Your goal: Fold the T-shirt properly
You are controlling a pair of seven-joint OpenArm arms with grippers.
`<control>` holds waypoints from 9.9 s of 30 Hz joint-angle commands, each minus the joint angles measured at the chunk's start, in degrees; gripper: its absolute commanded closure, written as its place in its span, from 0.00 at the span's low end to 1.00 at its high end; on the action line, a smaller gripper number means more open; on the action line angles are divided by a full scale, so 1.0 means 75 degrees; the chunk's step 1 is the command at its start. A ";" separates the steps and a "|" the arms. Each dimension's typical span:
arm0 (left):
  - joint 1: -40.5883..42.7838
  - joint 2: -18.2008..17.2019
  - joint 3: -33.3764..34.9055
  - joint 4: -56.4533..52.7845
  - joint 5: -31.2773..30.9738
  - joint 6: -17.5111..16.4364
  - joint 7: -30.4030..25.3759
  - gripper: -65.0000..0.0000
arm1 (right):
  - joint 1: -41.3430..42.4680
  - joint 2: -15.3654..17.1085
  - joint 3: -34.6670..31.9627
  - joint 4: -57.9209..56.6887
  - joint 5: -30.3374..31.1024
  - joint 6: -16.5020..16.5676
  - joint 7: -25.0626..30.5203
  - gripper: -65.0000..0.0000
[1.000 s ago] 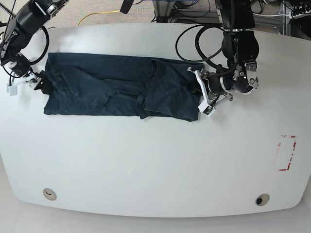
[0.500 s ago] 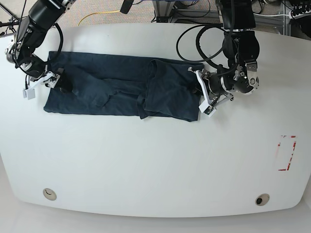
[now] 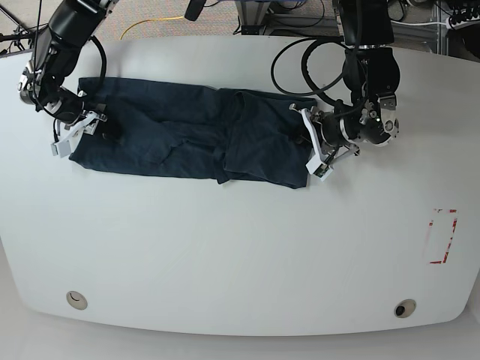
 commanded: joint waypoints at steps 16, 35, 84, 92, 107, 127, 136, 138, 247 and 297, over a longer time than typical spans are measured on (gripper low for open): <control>-0.0521 -0.0003 0.0017 -0.0668 -0.0109 0.0101 -0.0080 0.84 | -0.0157 0.0166 -0.0054 0.2280 0.0110 -0.0461 0.0021 1.00; -0.1447 0.0594 0.0720 -0.2637 -0.0121 0.0617 -0.0549 0.84 | 0.0148 -0.0596 -0.2094 0.4496 0.1364 -0.0450 -0.0506 1.00; -0.1588 0.0782 0.0650 -0.2602 -0.0285 0.0183 -0.0807 0.84 | 0.0406 -0.1369 -0.3301 0.3781 0.0614 -0.0461 0.0525 0.07; -0.1588 0.0723 -0.0065 -0.2602 -0.2090 -0.0010 -0.1452 0.74 | -0.0063 -0.0760 -0.3336 0.3886 0.0614 -0.0450 0.0525 0.07; -0.1529 -0.1164 -0.0534 -0.2016 -0.4118 -0.0010 -0.1440 0.65 | -0.0286 -0.0795 -0.4496 0.3546 0.0438 -0.0391 0.0596 0.07; -0.0744 -0.2524 -0.0886 -0.1125 -0.4200 -0.0010 -0.1440 0.65 | 0.0183 -0.1358 -0.6630 0.3828 -0.0054 -0.0344 0.1123 0.07; -0.0732 -0.2524 -0.0886 -0.1137 -0.4153 -0.0010 -0.1440 0.65 | -0.0005 -0.0725 -0.5411 0.4015 -0.0066 -0.0332 0.1135 0.07; -0.0732 -0.2524 -0.0886 -0.1137 -0.4153 -0.0010 -0.1440 0.65 | -0.0005 -0.0607 -0.5364 0.4003 -0.0078 -0.0332 0.1135 0.07; -0.2549 -0.1539 0.3733 -0.2309 0.1497 0.0077 -0.2518 0.77 | -0.1013 -0.1627 -0.3969 0.2644 -0.4755 0.0002 0.2870 0.85; -0.0462 -0.1375 0.3861 -0.0141 0.1532 -0.0010 -0.1452 0.77 | -0.0356 -0.1486 -0.3840 0.1554 -0.4673 0.0002 0.3362 0.85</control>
